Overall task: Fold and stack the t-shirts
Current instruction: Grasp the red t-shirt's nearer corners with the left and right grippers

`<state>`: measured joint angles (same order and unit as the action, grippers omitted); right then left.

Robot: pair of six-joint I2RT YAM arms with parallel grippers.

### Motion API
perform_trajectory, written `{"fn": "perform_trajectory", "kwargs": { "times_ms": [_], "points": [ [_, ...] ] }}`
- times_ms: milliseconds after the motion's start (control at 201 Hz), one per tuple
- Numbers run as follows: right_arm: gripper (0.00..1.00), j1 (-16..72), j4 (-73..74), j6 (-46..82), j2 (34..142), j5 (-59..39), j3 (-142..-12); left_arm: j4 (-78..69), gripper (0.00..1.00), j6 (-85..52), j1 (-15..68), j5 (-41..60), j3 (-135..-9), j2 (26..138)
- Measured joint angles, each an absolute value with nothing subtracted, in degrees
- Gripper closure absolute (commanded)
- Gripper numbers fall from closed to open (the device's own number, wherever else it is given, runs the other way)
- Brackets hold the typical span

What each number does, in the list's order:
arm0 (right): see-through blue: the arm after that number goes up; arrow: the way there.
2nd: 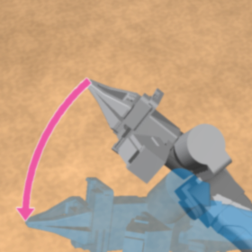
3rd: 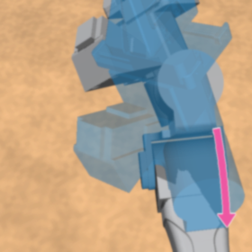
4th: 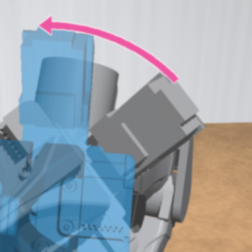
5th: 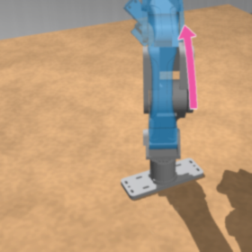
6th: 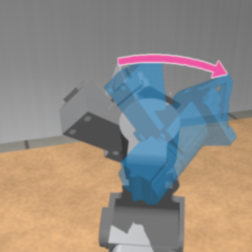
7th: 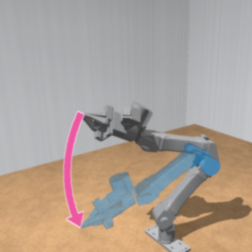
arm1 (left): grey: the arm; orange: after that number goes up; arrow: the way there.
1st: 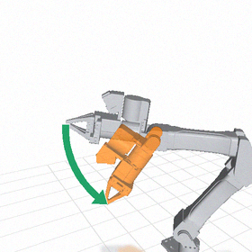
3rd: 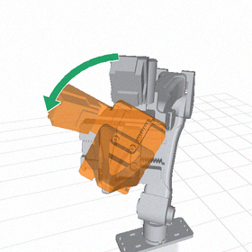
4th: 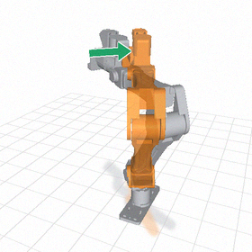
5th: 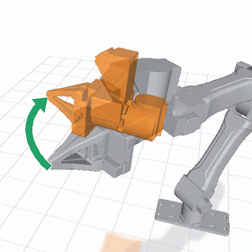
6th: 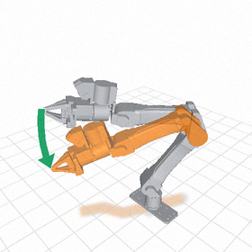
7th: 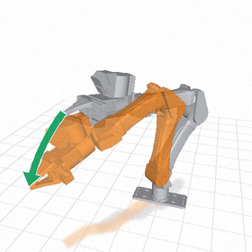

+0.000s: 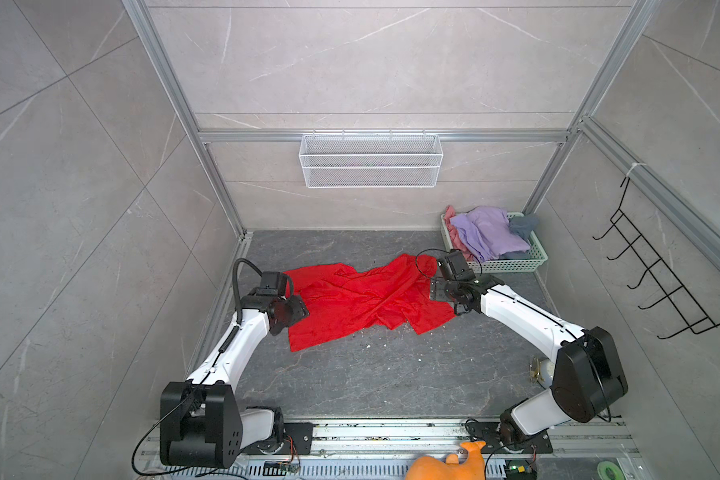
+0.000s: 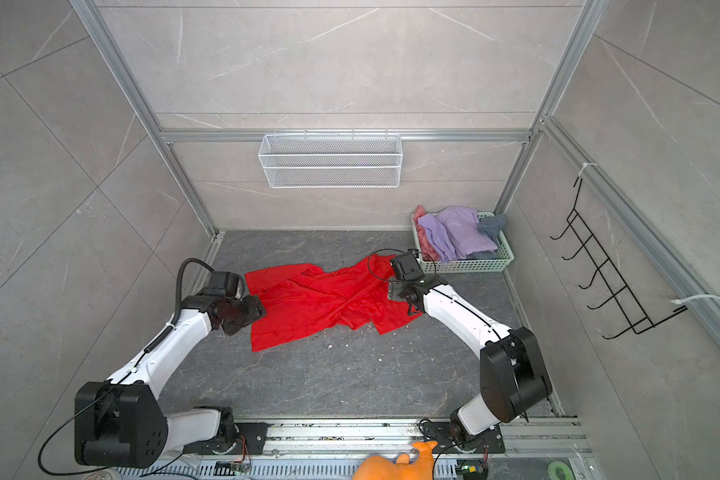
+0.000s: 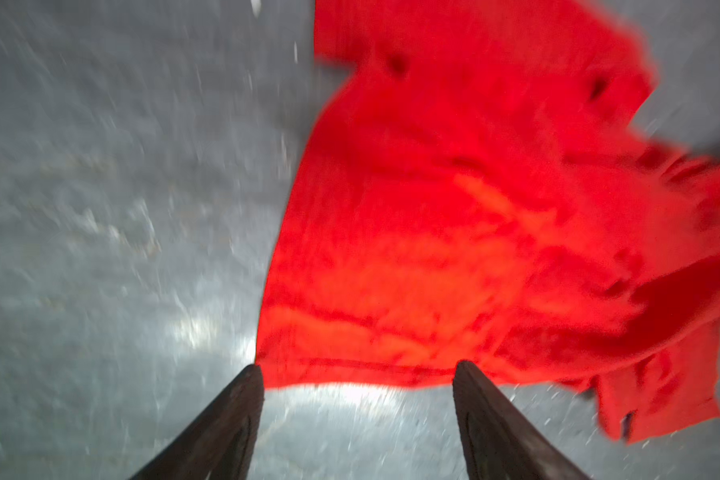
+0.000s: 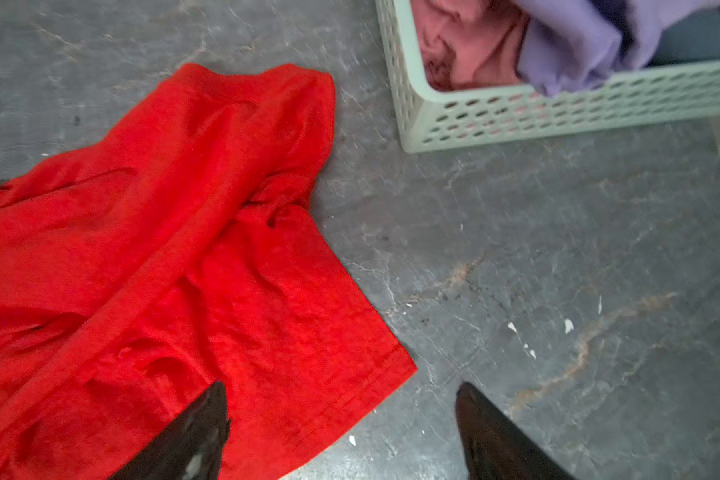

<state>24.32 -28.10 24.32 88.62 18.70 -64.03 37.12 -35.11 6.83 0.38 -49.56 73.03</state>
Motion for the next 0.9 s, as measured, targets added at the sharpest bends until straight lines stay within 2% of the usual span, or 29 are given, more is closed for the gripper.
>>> {"fn": "perform_trajectory", "kwargs": {
  "times_ms": [209,498,637,782,836,896],
  "points": [
    [0.08,20.1,-24.5,24.4,88.7,14.5,-61.3,39.0,0.28,-40.8,8.1,-1.5,-41.4,73.0],
    [0.07,18.7,-20.8,24.5,91.8,10.4,-61.2,33.6,0.44,-44.6,8.1,-1.5,-37.9,77.7],
    [0.07,18.3,-20.3,24.8,92.4,10.0,-60.7,31.0,0.61,-45.2,8.2,-2.0,-38.8,79.9],
    [0.07,17.4,-20.2,24.9,93.8,10.0,-60.5,28.2,0.86,-45.5,8.2,-2.0,-39.2,81.1],
    [0.07,17.2,-20.3,24.9,94.5,10.0,-60.3,27.2,1.00,-45.5,8.2,-1.9,-39.2,81.4],
    [0.07,17.1,-20.3,25.4,95.6,10.3,-60.3,26.3,1.00,-45.2,8.2,-1.7,-39.2,81.5]
  ]
}}
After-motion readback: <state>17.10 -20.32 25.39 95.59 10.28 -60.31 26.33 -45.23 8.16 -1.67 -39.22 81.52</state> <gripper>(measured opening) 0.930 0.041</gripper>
